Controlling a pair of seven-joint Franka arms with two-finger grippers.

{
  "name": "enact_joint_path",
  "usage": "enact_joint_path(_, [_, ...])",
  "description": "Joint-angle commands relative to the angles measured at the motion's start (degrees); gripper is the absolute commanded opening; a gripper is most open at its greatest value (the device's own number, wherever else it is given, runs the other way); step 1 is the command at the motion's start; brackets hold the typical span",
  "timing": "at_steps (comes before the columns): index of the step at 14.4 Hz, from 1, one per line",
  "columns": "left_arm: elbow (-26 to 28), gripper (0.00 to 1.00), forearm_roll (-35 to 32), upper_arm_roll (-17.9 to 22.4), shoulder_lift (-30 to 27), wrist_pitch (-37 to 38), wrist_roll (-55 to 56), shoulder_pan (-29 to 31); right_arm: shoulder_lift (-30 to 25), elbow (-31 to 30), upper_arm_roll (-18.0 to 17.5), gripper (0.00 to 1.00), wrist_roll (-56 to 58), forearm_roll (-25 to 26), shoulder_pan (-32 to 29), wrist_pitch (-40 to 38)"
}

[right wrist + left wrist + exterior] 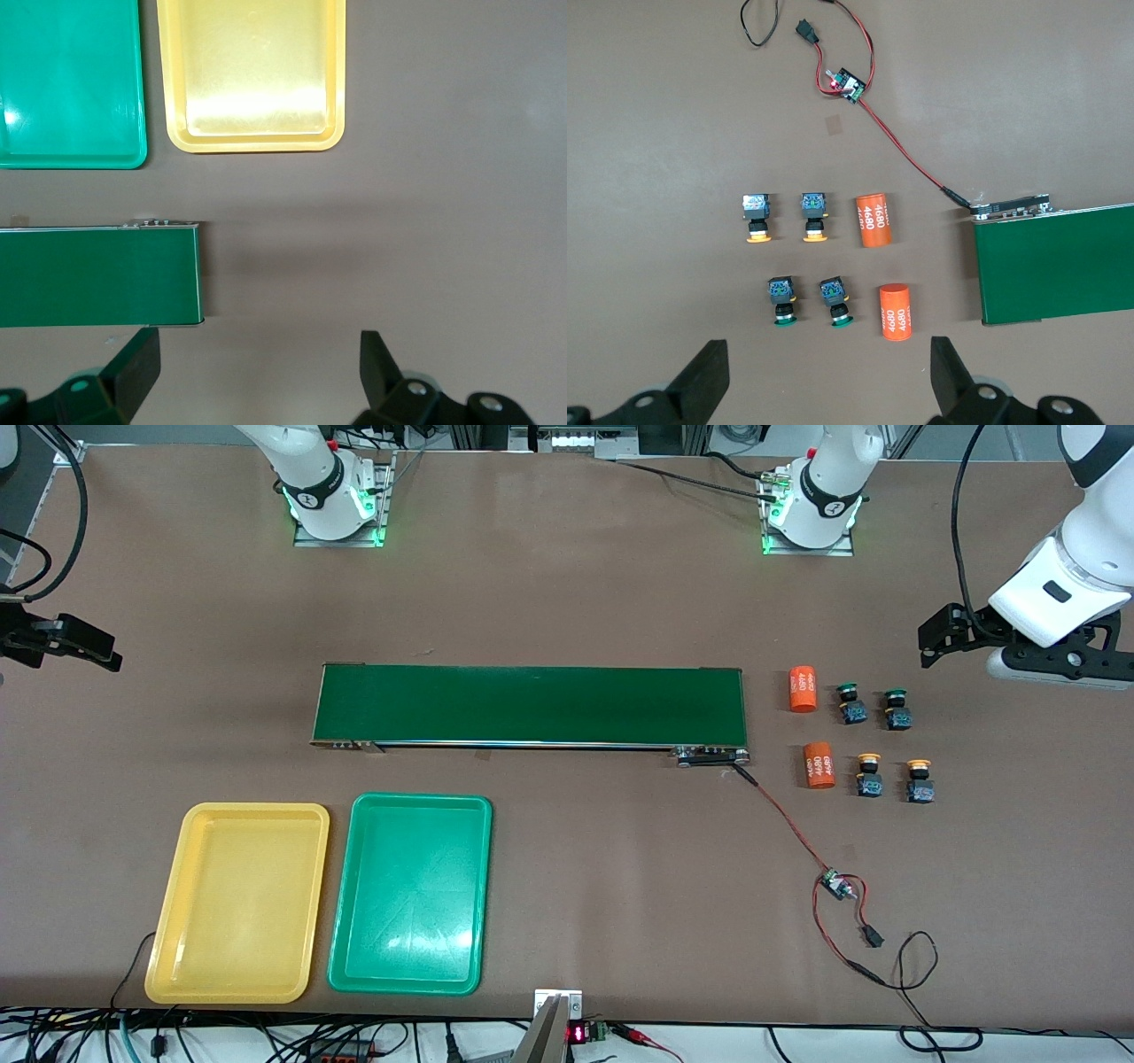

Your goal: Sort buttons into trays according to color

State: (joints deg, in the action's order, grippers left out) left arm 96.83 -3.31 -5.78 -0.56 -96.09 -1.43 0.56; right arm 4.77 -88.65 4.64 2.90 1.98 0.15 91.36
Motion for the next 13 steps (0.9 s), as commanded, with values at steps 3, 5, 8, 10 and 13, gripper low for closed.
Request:
enact_joint_path(3, [-2.17, 1.00, 1.11, 0.24, 2.93, 4.60, -0.41, -0.12, -0.90, -0.74, -0.16, 1.00, -0.52, -0.75, -0.24, 0.23])
enact_joint_path(5, [-6.70, 1.00, 0.41, 0.33, 6.51, 6.33, -0.59, -0.38, -0.90, -0.74, -0.24, 1.00, -0.52, -0.75, -0.24, 0.23])
enact_joint_path(8, [-14.10, 1.00, 0.15, 0.42, 13.73, 10.92, -0.50, -0.73, -0.90, -0.74, -0.24, 1.00, -0.52, -0.75, -0.24, 0.23])
enact_joint_path(10, [-13.86, 1.00, 0.32, 0.33, 15.93, 10.57, -0.24, -0.64, -0.90, -0.74, -0.16, 1.00, -0.52, -0.75, -0.24, 0.23])
enact_joint_path(13, [-11.94, 1.00, 0.32, 0.33, 20.07, 6.20, 0.64, -0.56, -0.90, -0.74, -0.16, 1.00, -0.52, -0.75, -0.24, 0.23])
